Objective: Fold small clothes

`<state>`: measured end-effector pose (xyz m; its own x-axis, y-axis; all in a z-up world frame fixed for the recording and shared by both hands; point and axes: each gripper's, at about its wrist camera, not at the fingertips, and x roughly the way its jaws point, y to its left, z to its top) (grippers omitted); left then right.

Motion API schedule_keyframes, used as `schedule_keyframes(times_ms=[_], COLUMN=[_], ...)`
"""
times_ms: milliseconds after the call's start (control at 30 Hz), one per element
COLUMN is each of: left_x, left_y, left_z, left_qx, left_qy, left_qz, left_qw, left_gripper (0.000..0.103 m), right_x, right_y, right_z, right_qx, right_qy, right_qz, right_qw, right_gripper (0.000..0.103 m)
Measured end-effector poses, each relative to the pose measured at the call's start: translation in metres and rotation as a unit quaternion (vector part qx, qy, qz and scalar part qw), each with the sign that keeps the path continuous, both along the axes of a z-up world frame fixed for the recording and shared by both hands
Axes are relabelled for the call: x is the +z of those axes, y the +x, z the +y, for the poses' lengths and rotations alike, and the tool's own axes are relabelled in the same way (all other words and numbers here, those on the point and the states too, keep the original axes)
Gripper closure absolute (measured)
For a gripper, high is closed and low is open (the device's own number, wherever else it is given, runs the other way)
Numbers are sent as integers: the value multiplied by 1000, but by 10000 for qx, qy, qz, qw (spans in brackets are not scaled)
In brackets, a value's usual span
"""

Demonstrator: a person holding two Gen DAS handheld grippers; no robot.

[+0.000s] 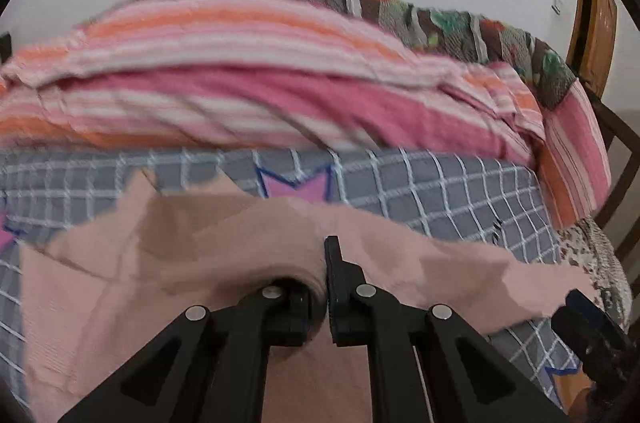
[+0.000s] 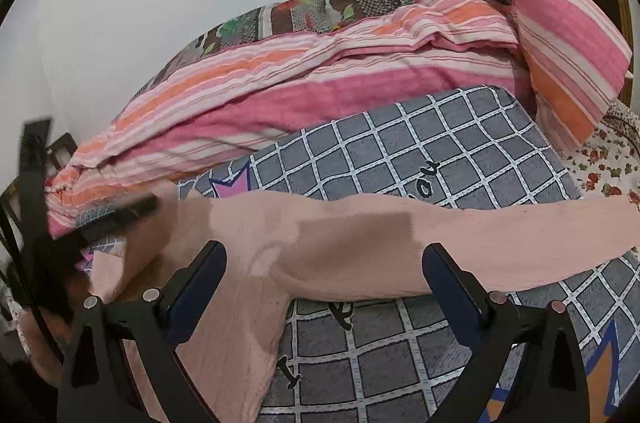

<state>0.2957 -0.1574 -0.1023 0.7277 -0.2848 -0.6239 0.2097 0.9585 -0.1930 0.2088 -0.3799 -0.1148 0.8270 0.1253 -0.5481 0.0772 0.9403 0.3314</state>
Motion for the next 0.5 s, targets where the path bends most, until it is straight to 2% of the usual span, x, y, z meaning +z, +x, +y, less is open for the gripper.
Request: schedule_keyframes(times_ms=[33, 100, 133, 167, 200, 267, 367, 500], left_x=[-2, 0, 2, 5, 7, 9, 7, -4], left_y=[-1, -3, -7, -14, -17, -32, -53, -65], left_z=[0, 8, 14, 27, 35, 64, 105, 150], left_qx=[-22, -30, 21, 107, 207, 545, 575, 1174], left_qy=[-22, -27, -8, 45, 118, 325, 225, 599], left_qz=[112, 199, 146, 28, -42, -219, -352, -232], left_qw=[9999, 9998, 9999, 9999, 9997, 9977, 9975, 9910], left_gripper=[84, 64, 60, 49, 31, 27, 26, 25], right_x=[0, -2, -2, -3, -3, -4, -7, -9], right_y=[1, 2, 2, 3, 4, 7, 12, 20], right_z=[-1, -3, -2, -1, 1, 7, 18, 38], right_qx=[-20, -17, 16, 88, 143, 223, 473, 799], right_qy=[12, 84, 124, 171, 204, 251, 412, 614], right_qz=[4, 32, 38, 33, 22, 44, 127, 215], right_qw=[10000, 10000, 9999, 9998, 9997, 9994, 9980, 9947], right_gripper=[6, 6, 6, 6, 6, 7, 15, 29])
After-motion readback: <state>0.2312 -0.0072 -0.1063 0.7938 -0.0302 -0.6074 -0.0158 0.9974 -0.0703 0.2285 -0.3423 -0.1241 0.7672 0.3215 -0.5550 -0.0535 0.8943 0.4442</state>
